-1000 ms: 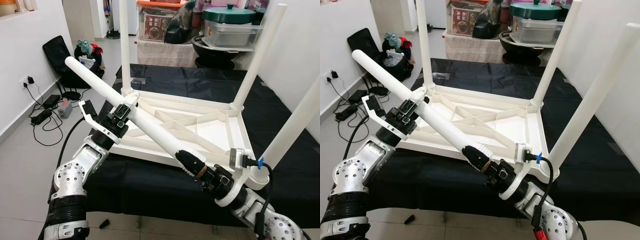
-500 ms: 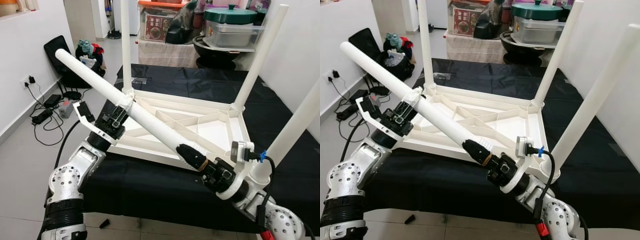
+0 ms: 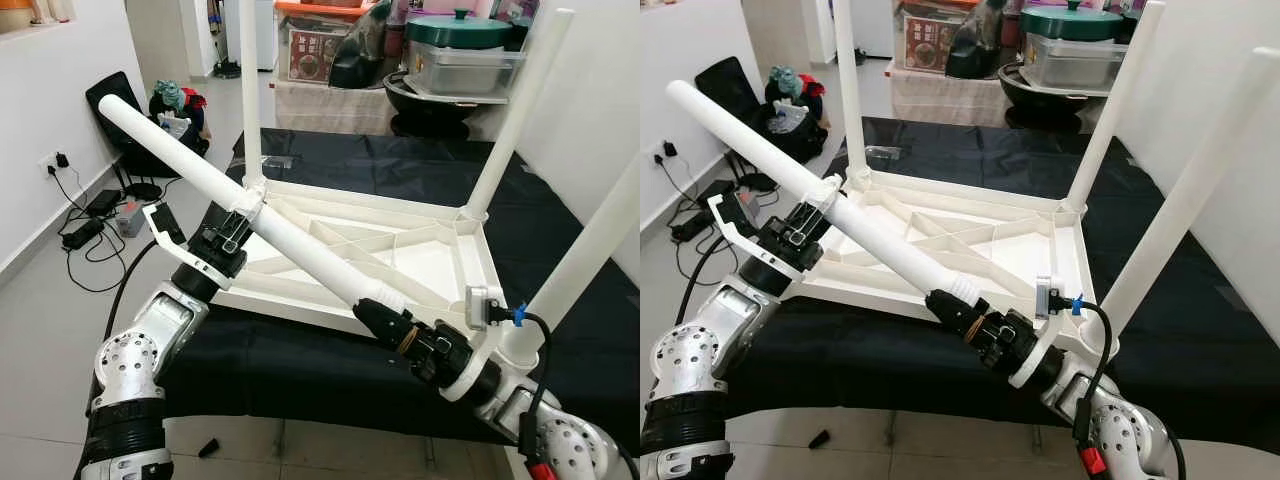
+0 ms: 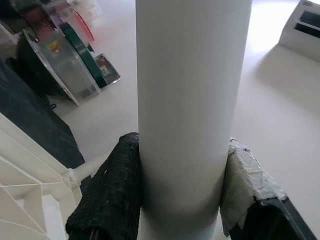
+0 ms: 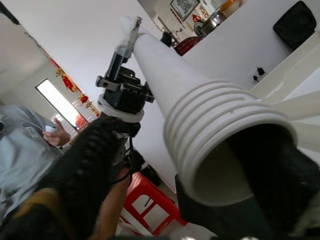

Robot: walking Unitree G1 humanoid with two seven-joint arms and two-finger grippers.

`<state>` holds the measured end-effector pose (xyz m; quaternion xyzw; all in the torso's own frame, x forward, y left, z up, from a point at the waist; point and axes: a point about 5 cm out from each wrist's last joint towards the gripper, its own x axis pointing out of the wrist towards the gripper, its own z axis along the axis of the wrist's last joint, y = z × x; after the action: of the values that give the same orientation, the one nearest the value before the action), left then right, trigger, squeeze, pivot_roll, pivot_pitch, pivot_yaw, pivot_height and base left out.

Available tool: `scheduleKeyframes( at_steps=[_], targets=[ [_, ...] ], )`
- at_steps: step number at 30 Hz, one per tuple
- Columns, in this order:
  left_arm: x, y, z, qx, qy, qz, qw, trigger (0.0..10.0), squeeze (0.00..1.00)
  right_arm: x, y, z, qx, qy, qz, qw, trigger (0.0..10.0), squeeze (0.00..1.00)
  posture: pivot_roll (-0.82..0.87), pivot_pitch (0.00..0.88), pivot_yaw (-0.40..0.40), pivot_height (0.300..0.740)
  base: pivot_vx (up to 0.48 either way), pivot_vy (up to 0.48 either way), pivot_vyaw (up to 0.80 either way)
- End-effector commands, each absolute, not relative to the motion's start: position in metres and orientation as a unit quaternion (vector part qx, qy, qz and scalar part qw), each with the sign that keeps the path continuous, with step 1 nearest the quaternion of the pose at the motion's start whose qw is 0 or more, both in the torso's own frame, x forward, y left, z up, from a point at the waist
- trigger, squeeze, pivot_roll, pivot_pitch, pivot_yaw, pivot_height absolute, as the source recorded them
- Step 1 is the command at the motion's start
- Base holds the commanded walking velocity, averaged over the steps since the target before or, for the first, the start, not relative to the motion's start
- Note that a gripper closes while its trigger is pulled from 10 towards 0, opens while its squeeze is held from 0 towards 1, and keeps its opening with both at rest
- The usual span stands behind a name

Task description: Building children table

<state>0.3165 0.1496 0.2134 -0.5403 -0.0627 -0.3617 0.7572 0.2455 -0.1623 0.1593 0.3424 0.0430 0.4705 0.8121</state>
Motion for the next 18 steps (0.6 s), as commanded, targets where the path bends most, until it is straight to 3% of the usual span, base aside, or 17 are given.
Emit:
scheduleKeyframes(
  at_steps=[1,6,10,18],
  targets=[
    [0.318,0.151,0.218,-0.546,-0.075,-0.362,0.752,10.0,0.00,0.241,-0.171,0.155,0.342,0.051,0.458,0.819,10.0,1.00,0.01,0.000,-0.077,0.740,0.000,0.000,0.00],
    [0.318,0.153,0.216,-0.544,-0.072,-0.354,0.757,10.0,0.00,0.233,-0.179,0.148,0.324,0.061,0.455,0.827,10.0,1.00,0.01,0.000,-0.073,0.740,0.000,0.000,0.00],
    [0.319,0.154,0.215,-0.534,-0.068,-0.360,0.762,10.0,0.00,0.220,-0.196,0.131,0.228,0.123,0.443,0.858,10.0,1.00,0.00,0.000,-0.065,0.740,0.000,0.000,0.00],
    [0.319,0.151,0.215,-0.492,-0.039,-0.396,0.775,10.0,0.00,0.227,-0.223,0.145,0.155,0.128,0.431,0.880,10.0,1.00,0.00,0.000,-0.051,0.740,0.000,0.000,0.00]
  ],
)
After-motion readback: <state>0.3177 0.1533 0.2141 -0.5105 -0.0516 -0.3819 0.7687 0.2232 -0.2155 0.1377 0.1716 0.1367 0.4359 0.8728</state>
